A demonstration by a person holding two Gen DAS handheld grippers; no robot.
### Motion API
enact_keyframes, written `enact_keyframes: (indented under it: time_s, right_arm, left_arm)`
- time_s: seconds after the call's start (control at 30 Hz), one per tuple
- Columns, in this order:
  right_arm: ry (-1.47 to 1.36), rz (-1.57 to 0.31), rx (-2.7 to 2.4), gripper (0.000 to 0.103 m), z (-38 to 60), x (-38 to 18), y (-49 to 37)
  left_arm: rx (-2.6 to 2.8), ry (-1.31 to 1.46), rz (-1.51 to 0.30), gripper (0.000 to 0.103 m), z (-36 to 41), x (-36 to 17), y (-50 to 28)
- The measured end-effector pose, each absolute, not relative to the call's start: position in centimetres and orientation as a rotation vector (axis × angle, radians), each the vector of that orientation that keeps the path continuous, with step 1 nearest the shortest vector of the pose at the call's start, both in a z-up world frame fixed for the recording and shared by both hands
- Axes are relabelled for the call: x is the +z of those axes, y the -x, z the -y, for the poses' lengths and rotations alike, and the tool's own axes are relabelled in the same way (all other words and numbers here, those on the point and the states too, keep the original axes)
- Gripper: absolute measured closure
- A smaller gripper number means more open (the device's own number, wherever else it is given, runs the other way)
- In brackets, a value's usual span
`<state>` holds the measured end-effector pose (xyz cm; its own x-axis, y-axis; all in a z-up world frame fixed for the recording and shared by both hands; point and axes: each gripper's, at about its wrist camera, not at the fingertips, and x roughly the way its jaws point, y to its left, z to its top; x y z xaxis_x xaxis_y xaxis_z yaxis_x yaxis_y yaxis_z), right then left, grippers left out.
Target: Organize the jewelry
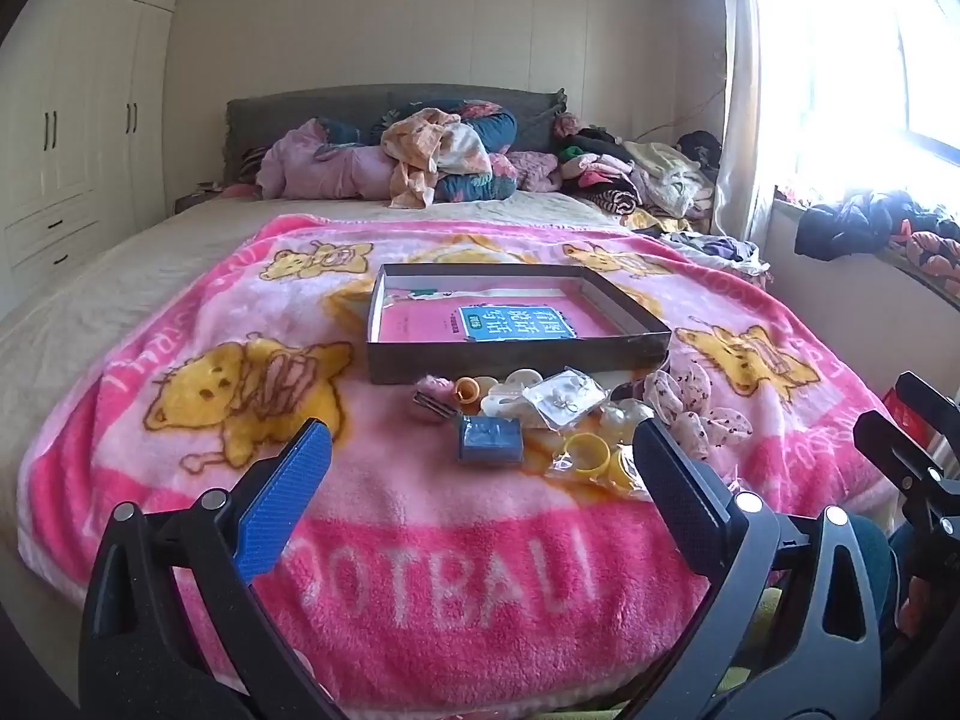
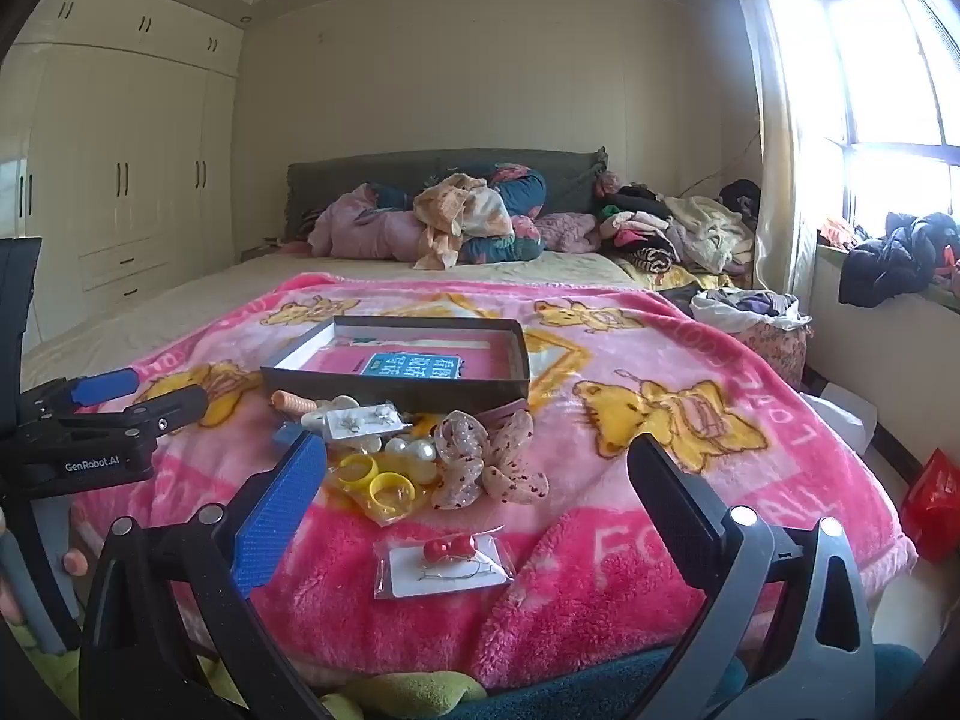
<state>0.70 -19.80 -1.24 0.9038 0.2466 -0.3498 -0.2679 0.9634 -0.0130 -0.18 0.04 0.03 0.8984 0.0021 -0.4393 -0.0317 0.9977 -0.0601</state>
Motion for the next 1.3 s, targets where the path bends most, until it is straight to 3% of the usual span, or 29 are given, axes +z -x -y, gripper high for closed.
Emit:
enact_keyframes:
  time_s: [1.3]
  right_arm:
    - [0.050,-0.325,0.274,0.005,19.76,-0.63,-0.40]
  left_arm:
    - [0.022,0.066,-0.480,0.011,0.16,-0.30,-0.13]
